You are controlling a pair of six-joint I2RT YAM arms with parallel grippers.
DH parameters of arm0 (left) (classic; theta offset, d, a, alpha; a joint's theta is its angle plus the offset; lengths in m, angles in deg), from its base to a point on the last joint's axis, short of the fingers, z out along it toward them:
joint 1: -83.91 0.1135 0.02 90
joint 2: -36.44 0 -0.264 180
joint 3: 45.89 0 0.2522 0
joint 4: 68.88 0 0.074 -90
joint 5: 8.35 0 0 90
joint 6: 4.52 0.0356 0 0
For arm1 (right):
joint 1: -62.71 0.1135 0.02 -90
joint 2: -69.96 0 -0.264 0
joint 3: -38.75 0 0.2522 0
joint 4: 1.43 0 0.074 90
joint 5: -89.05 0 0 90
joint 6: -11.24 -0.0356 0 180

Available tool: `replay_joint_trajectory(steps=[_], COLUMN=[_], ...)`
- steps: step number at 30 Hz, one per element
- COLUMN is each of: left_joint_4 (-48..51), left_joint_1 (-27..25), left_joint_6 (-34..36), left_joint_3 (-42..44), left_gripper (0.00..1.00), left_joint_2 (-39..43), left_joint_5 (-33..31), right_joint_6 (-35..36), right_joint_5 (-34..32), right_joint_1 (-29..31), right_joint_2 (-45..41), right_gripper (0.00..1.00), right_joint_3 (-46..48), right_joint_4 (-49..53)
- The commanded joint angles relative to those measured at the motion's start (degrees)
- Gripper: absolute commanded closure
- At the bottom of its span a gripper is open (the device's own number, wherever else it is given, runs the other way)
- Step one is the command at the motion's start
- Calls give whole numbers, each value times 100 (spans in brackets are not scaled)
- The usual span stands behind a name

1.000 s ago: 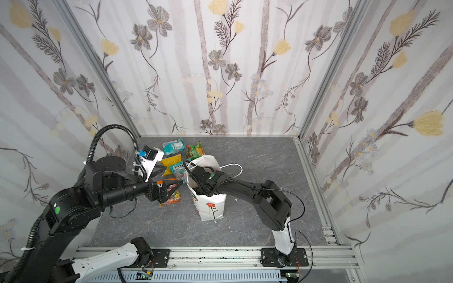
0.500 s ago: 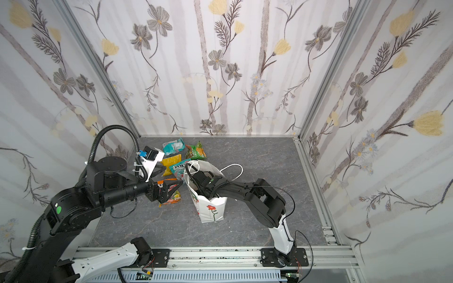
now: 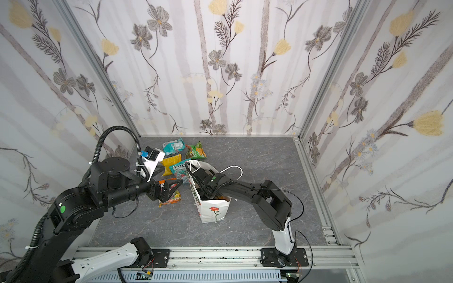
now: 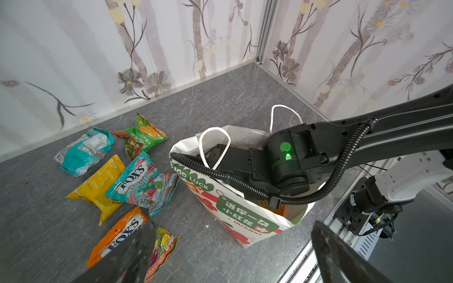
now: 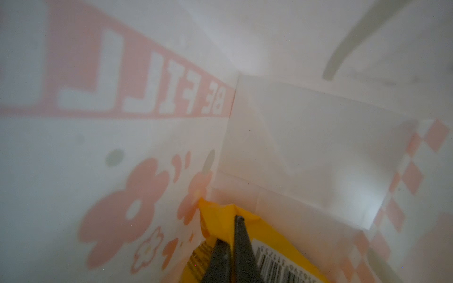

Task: Take the snacks out of the paper bag
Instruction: 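Close the right gripper on the yellow packet while the left gripper steadies the bag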

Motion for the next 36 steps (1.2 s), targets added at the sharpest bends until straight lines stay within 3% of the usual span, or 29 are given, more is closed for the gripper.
replay_joint_trajectory(steps=[1,6,11,15,19,22,25,27,36], left_joint_4=[-162,-165,-251,-526,-1403,-2379,-2803,-2881,-2195], left_joint_1=[0,8,86,599,1178,1265,1271,1273,1592], left_joint_6=[-93,-204,-1007,-1708,-2306,-2684,-2869,-2908,-2867], left_joint_3=[49,141,573,929,1401,1844,2070,2201,2692], left_gripper=[0,0,0,2,10,12,12,12,20], left_joint_2=[-23,-54,-187,-457,-571,-566,-589,-586,-478], left_joint_5=[-189,-412,-1340,-683,780,1906,2296,2356,1306], right_joint_6=[7,57,84,97,102,126,128,132,150], right_joint_5=[-84,-79,28,148,190,207,215,216,401], right_joint_1=[-16,-11,-11,7,9,14,7,6,-55], right_joint_2=[-181,-274,-256,-192,-223,-224,-207,-215,-448], right_gripper=[98,98,98,99,99,100,100,100,100], right_joint_3=[-130,-274,-269,-247,-209,-167,-139,-128,-138], right_joint_4=[-60,63,83,85,91,99,109,108,61])
